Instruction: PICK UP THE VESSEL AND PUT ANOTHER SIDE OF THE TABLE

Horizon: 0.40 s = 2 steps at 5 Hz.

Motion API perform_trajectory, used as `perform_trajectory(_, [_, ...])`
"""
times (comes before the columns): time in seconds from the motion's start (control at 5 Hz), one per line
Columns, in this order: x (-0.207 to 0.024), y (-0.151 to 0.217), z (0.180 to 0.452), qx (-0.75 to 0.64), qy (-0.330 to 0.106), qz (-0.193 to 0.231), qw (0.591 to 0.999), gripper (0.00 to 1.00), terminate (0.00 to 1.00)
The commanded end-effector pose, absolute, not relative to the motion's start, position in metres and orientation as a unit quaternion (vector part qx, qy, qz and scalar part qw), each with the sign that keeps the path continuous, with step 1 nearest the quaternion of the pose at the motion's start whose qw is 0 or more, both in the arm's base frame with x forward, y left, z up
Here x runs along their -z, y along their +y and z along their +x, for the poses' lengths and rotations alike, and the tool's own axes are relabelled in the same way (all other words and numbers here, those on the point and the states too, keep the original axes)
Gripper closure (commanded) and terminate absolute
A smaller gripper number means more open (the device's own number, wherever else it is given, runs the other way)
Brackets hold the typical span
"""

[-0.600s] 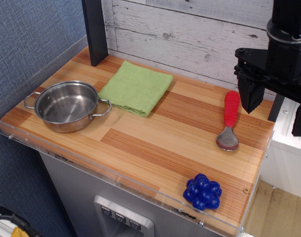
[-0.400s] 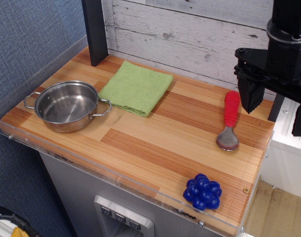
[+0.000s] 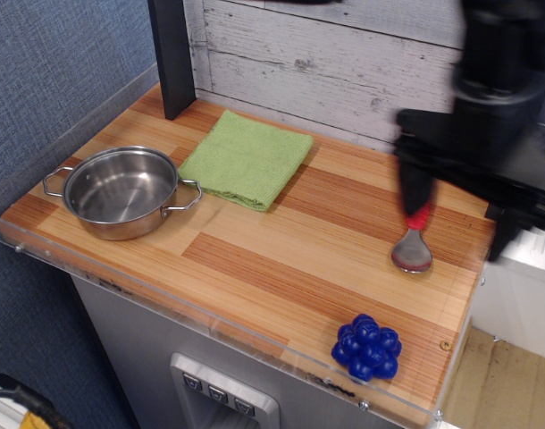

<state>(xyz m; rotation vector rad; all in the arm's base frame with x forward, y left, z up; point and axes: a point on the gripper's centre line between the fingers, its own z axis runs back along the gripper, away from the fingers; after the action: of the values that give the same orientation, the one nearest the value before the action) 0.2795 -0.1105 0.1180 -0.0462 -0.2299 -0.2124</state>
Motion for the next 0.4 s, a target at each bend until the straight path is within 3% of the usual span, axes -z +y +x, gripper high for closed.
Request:
perform_trajectory(0.0, [-0.141,-0.034,0.275,-0.053,-0.114,0.035,0.991,0.00,0.00])
perform_trajectory(0.2, [-0.134,0.009,0.276,-0.157,-0.092,0.015,0.983,0.00,0.00])
